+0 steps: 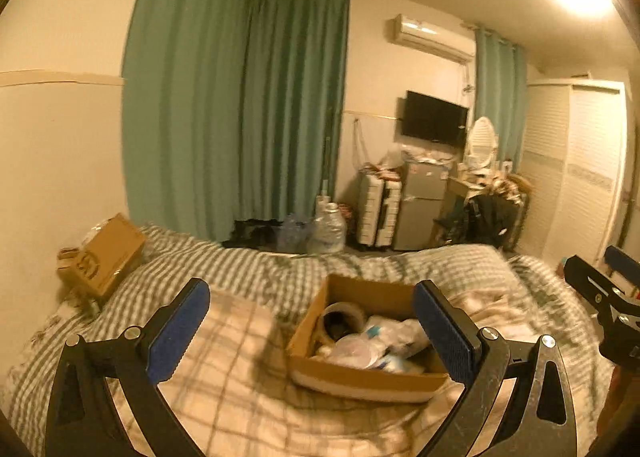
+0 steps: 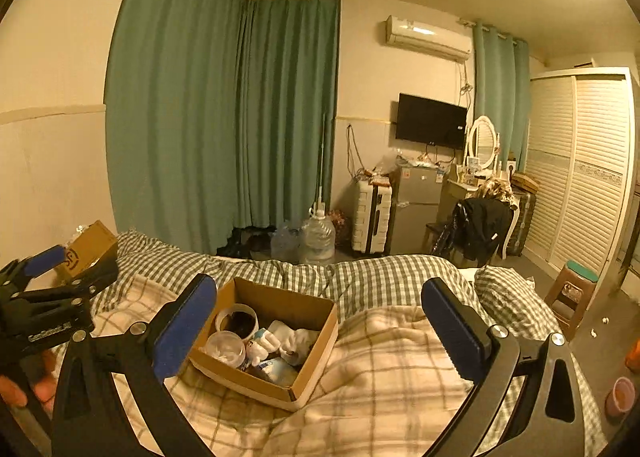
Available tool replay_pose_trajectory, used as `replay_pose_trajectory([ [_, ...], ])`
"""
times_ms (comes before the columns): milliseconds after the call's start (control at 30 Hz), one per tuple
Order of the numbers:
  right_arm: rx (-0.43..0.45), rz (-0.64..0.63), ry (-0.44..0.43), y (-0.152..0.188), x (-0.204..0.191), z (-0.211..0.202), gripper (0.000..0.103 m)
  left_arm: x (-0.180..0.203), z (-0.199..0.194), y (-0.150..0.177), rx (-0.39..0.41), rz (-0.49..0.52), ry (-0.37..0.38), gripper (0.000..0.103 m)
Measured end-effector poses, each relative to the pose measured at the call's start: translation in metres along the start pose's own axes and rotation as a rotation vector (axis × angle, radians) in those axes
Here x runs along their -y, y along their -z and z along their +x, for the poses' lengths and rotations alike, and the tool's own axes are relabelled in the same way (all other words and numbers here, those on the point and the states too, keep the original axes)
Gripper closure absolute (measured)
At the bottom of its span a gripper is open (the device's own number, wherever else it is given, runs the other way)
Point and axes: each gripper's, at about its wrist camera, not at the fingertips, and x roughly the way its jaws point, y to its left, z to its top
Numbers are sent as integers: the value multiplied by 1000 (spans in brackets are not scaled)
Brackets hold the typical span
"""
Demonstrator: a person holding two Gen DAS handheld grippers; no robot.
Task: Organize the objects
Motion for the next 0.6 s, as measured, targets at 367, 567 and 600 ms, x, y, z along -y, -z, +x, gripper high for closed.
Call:
replay_pose_trajectory([
  [367, -112, -36, 48, 72, -24, 65, 0, -12, 31, 56, -62, 4, -19, 0],
  [567, -146, -38, 38, 82, -29, 71, 0, -9, 29, 59, -60, 15, -13, 0],
  [600, -145, -38, 38, 83, -29, 70, 0, -8, 29, 59, -62, 15, -12, 0],
])
